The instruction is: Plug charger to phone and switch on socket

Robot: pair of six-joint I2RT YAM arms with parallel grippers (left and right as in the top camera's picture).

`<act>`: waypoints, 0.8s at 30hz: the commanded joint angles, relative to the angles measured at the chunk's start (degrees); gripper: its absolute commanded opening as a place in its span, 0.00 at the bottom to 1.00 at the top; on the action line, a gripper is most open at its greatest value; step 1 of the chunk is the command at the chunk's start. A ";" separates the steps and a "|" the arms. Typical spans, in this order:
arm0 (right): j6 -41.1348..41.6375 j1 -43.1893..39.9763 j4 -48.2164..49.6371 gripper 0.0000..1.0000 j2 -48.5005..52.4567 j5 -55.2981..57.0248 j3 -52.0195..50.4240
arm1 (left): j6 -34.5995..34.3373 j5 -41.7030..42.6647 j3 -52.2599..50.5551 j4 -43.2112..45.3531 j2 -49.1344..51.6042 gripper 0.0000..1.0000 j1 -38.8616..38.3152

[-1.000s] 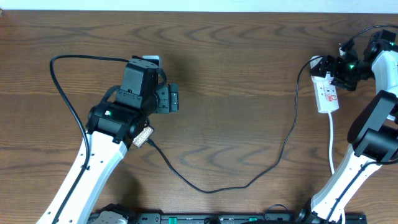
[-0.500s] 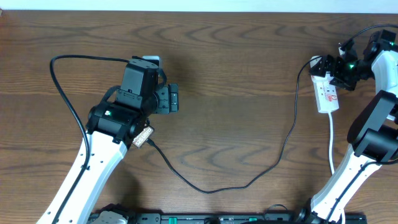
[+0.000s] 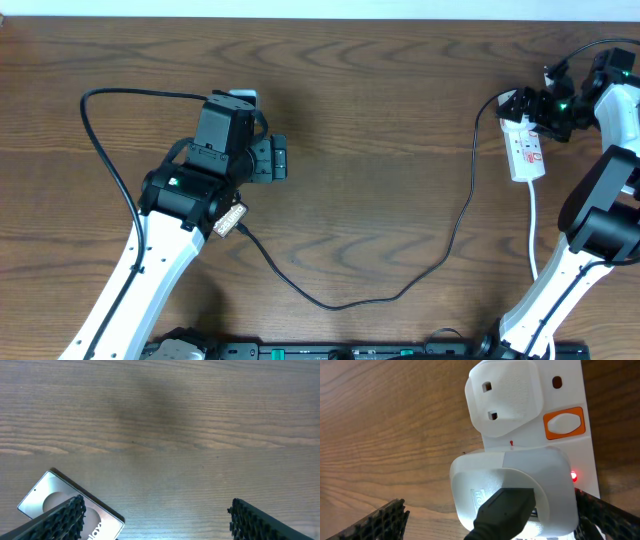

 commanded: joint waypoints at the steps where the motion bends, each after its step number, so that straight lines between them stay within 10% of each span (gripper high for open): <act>1: 0.59 4.28 -1.79 0.99 1.57 -8.02 -2.49 | 0.37 -0.33 0.98 -0.26 0.35 0.91 -0.13; 24: 10.23 1.79 -19.30 0.99 -4.50 14.53 12.61 | 0.37 -0.35 0.98 -0.98 0.35 0.90 -0.13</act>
